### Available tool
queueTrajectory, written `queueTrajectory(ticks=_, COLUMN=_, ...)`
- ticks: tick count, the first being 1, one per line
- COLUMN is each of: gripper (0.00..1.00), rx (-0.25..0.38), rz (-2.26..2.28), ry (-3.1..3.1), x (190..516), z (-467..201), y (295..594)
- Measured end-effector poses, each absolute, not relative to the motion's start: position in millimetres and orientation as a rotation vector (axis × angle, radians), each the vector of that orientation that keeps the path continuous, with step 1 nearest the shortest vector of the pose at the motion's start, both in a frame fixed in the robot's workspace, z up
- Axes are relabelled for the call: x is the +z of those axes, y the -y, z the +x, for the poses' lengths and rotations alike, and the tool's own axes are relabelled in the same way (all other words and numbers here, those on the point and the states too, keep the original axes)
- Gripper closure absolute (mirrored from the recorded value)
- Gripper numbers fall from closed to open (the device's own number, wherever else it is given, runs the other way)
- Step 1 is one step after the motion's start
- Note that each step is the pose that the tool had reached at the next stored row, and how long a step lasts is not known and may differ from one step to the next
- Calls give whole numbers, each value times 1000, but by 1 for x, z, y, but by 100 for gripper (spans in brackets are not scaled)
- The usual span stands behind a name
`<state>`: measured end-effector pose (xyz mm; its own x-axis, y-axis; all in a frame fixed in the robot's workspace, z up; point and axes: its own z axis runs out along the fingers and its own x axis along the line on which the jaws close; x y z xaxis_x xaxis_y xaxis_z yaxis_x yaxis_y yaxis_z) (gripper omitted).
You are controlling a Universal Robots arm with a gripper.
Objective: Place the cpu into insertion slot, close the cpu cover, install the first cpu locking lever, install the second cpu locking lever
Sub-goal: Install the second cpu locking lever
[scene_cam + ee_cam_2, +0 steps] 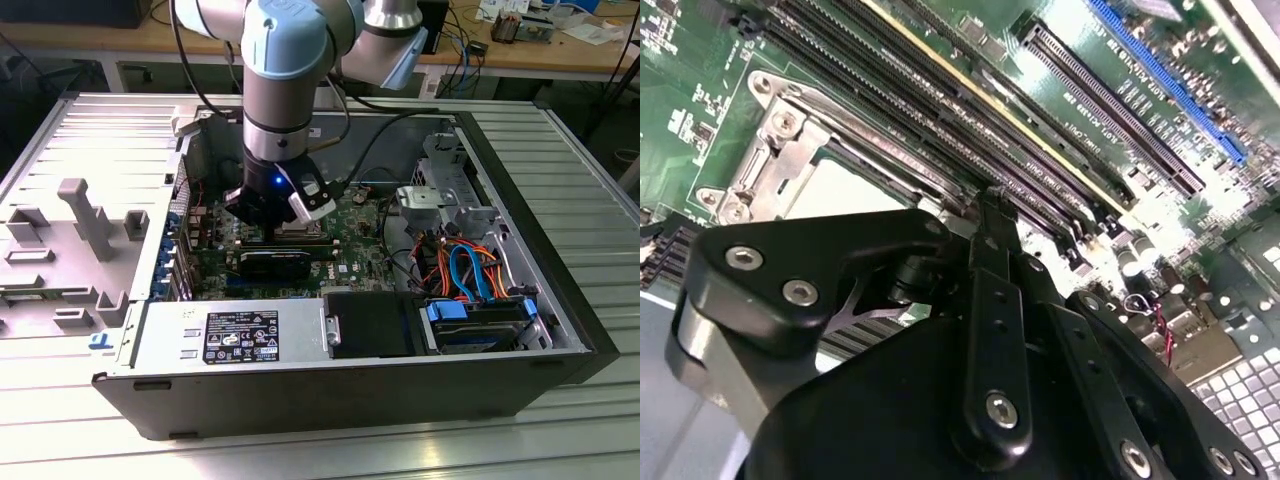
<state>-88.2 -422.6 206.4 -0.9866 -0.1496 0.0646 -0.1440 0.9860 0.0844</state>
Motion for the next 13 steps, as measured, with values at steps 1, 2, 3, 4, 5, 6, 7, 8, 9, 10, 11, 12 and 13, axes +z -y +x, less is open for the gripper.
queueTrajectory(ticks=1, gripper=89, rx=-128, rz=227, ry=3060, x=206, z=-89, y=423)
queueTrajectory(ticks=2, gripper=89, rx=-129, rz=227, ry=3060, x=206, z=-89, y=423)
queueTrajectory(ticks=3, gripper=89, rx=-129, rz=227, ry=3060, x=206, z=-89, y=423)
queueTrajectory(ticks=4, gripper=89, rx=-131, rz=227, ry=3060, x=206, z=-89, y=423)
queueTrajectory(ticks=5, gripper=89, rx=-133, rz=227, ry=3060, x=205, z=-89, y=423)
queueTrajectory(ticks=6, gripper=89, rx=-136, rz=227, ry=3060, x=205, z=-90, y=423)
queueTrajectory(ticks=7, gripper=89, rx=-146, rz=228, ry=3060, x=205, z=-90, y=423)
queueTrajectory(ticks=8, gripper=89, rx=-151, rz=228, ry=3060, x=204, z=-90, y=423)
queueTrajectory(ticks=9, gripper=89, rx=-157, rz=228, ry=3060, x=204, z=-90, y=423)
queueTrajectory(ticks=10, gripper=89, rx=-158, rz=228, ry=3060, x=203, z=-90, y=423)
queueTrajectory(ticks=11, gripper=89, rx=-158, rz=228, ry=3060, x=203, z=-90, y=423)
queueTrajectory(ticks=12, gripper=89, rx=-158, rz=228, ry=3060, x=202, z=-90, y=423)
queueTrajectory(ticks=13, gripper=89, rx=-157, rz=228, ry=3060, x=202, z=-90, y=423)
